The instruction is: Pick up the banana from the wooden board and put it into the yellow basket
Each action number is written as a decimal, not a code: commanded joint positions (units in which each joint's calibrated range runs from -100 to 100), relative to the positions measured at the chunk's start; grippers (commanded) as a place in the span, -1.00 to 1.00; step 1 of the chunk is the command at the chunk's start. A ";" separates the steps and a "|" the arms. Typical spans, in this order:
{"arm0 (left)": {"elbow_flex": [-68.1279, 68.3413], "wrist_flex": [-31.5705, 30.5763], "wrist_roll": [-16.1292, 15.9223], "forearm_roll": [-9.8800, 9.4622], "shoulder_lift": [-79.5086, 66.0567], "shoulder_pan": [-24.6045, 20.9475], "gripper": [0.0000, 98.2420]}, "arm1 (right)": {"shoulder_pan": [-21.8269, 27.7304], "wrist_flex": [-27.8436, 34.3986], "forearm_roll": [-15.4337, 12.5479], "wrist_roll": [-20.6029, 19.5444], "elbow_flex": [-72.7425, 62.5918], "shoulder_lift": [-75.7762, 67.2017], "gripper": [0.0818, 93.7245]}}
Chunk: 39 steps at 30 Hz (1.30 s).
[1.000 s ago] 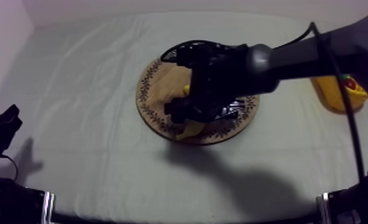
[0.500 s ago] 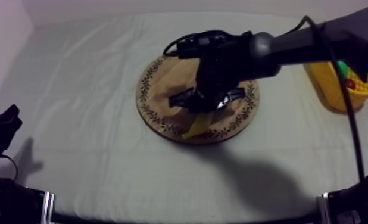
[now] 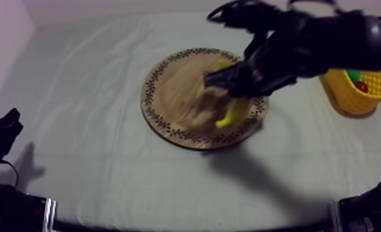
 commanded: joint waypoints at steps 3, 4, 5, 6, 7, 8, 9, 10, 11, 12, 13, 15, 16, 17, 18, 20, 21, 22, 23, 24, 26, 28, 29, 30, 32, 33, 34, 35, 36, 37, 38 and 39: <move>0.04 0.01 -0.01 0.02 0.03 -0.01 -1.00 | 8.66 -1.01 -0.47 10.58 1.67 -8.66 -0.60; 0.04 0.01 -0.01 0.02 0.03 -0.01 -1.00 | 10.33 -1.41 -0.09 11.01 2.03 -9.09 -0.59; 0.04 0.01 -0.01 0.02 0.03 -0.01 -1.00 | 12.08 -1.95 0.21 11.50 2.27 -9.39 -0.58; 0.04 0.01 -0.01 0.02 0.03 -0.01 -1.00 | 13.92 -2.62 0.40 12.10 2.38 -9.55 -0.57; 0.04 0.01 -0.01 0.02 0.03 -0.01 -1.00 | 15.74 -3.31 0.52 12.69 2.36 -9.58 -0.57; 0.04 0.01 -0.01 0.02 0.03 -0.01 -1.00 | 17.56 -3.99 0.61 13.27 2.24 -9.50 -0.56; 0.04 0.01 -0.01 0.02 0.03 -0.01 -1.00 | 19.36 -4.73 0.55 13.93 1.99 -9.35 -0.56; 0.04 0.01 -0.01 0.02 0.03 -0.01 -1.00 | 21.09 -5.44 0.37 14.68 1.58 -9.09 -0.55; 0.04 0.01 -0.01 0.02 0.03 -0.01 -1.00 | 22.71 -6.06 0.17 15.42 1.10 -8.72 -0.55; 0.04 0.01 -0.01 0.02 0.03 -0.01 -1.00 | 24.25 -6.63 -0.07 16.12 0.52 -8.22 -0.55; 0.04 0.01 -0.01 0.02 0.03 -0.01 -1.00 | 25.75 -7.28 -0.29 16.81 -0.05 -7.66 -0.54; 0.04 0.01 -0.02 0.02 0.03 -0.01 -1.00 | 28.60 -8.53 -0.66 18.05 -1.24 -6.35 -0.54; 0.04 0.01 -0.02 0.02 0.03 -0.01 -1.00 | 29.94 -9.12 -0.82 18.62 -1.91 -5.59 -0.53; 0.04 0.01 -0.01 0.02 0.03 -0.01 -1.00 | 31.29 -9.74 -1.00 19.19 -2.62 -4.77 -0.53; 0.04 0.01 -0.01 0.02 0.03 -0.01 -1.00 | 32.61 -10.35 -1.23 19.78 -3.38 -3.95 -0.53; 0.04 0.01 -0.02 0.02 0.03 -0.01 -1.00 | 35.20 -11.52 -1.79 21.05 -5.00 -2.14 -0.53; 0.04 0.01 -0.01 0.02 0.03 -0.01 -1.00 | 36.45 -12.05 -2.07 21.68 -5.85 -1.19 -0.53; 0.04 0.01 -0.01 0.02 0.03 -0.01 -1.00 | 37.64 -12.55 -2.37 22.30 -6.67 -0.24 -0.53; 0.04 0.01 -0.01 0.02 0.03 -0.01 -1.00 | 38.82 -13.11 -2.73 23.00 -7.42 0.70 -0.53; 0.04 0.01 -0.01 0.02 0.03 -0.01 -1.00 | 39.92 -13.70 -3.08 23.68 -8.04 1.62 -0.53; 0.04 0.01 -0.01 0.02 0.03 -0.01 -1.00 | 41.79 -14.91 -3.42 24.57 -8.89 3.23 -0.54; 0.04 0.01 -0.01 0.02 0.03 -0.01 -1.00 | 43.26 -16.02 -3.34 24.98 -9.25 4.60 -0.55; 0.04 0.01 -0.01 0.02 0.03 -0.01 -1.00 | 43.86 -16.49 -3.30 25.14 -9.32 5.18 -0.56; 0.04 0.01 -0.01 0.02 0.03 -0.01 -1.00 | 44.39 -16.89 -3.34 25.35 -9.37 5.70 -0.56; 0.04 0.01 -0.01 0.02 0.03 -0.01 -1.00 | 45.27 -17.76 -3.46 25.77 -9.16 6.55 -0.56; 0.04 0.01 -0.01 0.02 0.03 -0.01 -1.00 | 45.61 -18.16 -3.42 25.89 -8.89 6.94 -0.55; 0.04 0.01 -0.01 0.02 0.03 -0.01 -1.00 | 45.89 -18.57 -3.27 25.86 -8.54 7.25 -0.54; 0.04 0.01 -0.01 0.02 0.03 -0.01 -1.00 | 46.11 -18.95 -3.02 25.73 -8.06 7.53 -0.51; 0.04 0.01 -0.01 0.02 0.03 -0.01 -1.00 | 46.29 -19.29 -2.72 25.54 -7.48 7.74 -0.49; 0.04 0.01 -0.01 0.02 0.03 -0.01 -1.00 | 46.41 -19.55 -2.43 25.38 -6.88 7.92 -0.48; 0.04 0.01 -0.01 0.02 0.03 -0.01 -1.00 | 46.50 -19.76 -2.17 25.26 -6.30 8.07 -0.46; 0.04 0.01 -0.01 0.02 0.03 -0.01 -1.00 | 46.56 -19.90 -2.06 25.27 -5.72 8.17 -0.46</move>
